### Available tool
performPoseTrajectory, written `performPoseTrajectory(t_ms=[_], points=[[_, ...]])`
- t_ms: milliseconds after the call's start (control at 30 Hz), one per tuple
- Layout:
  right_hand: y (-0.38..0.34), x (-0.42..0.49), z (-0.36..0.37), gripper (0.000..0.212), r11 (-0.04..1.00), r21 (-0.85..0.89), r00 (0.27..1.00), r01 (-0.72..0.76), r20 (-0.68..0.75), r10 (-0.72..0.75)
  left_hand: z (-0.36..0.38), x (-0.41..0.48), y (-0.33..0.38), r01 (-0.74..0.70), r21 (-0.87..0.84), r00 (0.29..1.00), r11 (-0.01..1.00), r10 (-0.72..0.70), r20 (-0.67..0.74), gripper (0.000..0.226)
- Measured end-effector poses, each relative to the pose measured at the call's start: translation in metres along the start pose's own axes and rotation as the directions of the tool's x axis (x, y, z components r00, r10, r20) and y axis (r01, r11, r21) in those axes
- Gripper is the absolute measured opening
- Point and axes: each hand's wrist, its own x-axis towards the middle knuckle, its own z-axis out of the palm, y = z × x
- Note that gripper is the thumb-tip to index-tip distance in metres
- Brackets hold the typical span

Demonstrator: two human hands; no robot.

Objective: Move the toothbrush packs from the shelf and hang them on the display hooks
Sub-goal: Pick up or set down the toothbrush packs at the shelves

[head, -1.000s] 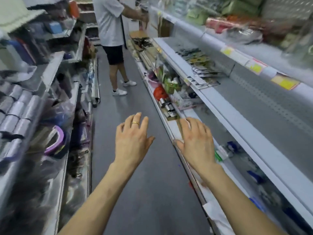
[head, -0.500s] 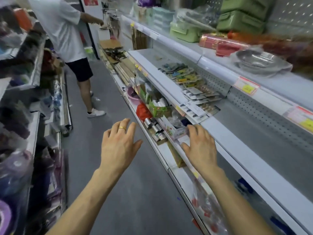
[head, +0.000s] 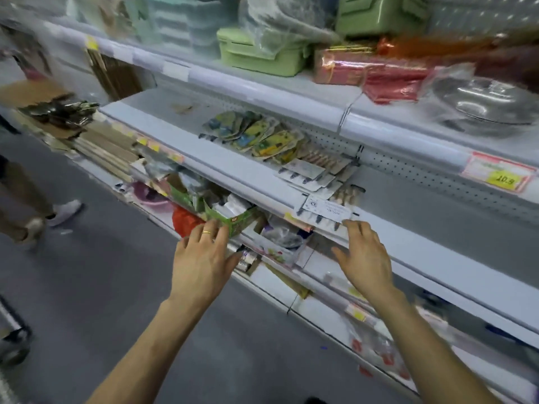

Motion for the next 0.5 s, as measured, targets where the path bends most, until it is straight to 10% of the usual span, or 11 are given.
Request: performPoseTrajectory(t_ms=[500], points=[[0.036, 0.128, 0.054, 0.057, 0.851, 0.311, 0.904, -0.423, 0.088, 0.418, 0.097, 0.212, 0.019, -0.325, -0.074, 0.94, 0.943, 0.331, 0.088, 0.055]])
